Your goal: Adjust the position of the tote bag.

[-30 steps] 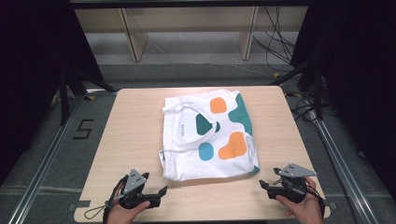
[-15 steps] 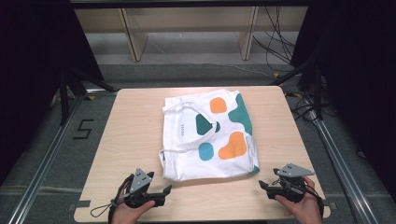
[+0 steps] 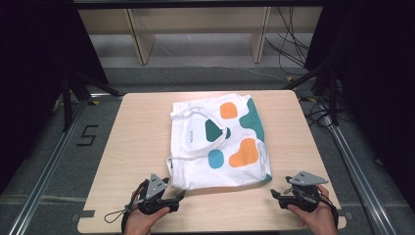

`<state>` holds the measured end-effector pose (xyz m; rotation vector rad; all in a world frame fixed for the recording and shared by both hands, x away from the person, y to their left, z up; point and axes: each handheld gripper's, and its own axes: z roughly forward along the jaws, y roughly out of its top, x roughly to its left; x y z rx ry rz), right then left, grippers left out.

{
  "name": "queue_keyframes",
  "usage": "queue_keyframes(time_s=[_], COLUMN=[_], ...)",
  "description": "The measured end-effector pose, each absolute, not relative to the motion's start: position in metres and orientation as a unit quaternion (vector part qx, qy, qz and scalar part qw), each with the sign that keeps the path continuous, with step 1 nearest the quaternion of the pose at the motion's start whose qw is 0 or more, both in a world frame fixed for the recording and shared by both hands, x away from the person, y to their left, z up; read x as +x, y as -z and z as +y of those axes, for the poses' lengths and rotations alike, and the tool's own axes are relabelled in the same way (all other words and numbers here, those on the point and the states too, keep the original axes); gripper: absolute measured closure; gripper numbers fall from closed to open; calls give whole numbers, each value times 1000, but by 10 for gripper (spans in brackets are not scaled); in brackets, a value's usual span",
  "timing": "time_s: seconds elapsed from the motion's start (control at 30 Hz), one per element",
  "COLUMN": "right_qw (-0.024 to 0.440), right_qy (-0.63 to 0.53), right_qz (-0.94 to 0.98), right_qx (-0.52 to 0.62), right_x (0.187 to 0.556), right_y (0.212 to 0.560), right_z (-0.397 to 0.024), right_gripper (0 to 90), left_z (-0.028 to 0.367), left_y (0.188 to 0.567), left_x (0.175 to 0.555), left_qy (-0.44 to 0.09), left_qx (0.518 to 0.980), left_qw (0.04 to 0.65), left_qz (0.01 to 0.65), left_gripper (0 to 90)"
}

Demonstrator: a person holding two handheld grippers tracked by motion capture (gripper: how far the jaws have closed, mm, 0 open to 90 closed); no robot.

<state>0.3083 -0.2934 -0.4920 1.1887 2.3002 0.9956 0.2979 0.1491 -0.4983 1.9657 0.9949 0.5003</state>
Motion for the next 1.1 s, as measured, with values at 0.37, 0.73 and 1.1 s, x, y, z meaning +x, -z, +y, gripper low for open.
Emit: queue_keyframes(time_s=[0.37, 0.73, 1.1], right_qw=[181, 234, 223], right_qy=[-356, -363, -339], right_qz=[814, 816, 839], right_qx=[421, 384, 364], right_x=[312, 323, 375], right_y=[492, 484, 489], right_z=[-293, -282, -279], right_gripper=[262, 433, 803], left_z=[135, 109, 87], left_y=[501, 503, 507], left_x=[303, 287, 280], left_qy=[-195, -162, -141], left_qx=[807, 840, 858], left_qw=[427, 426, 420], left_qz=[358, 295, 261], left_gripper=[637, 713, 736])
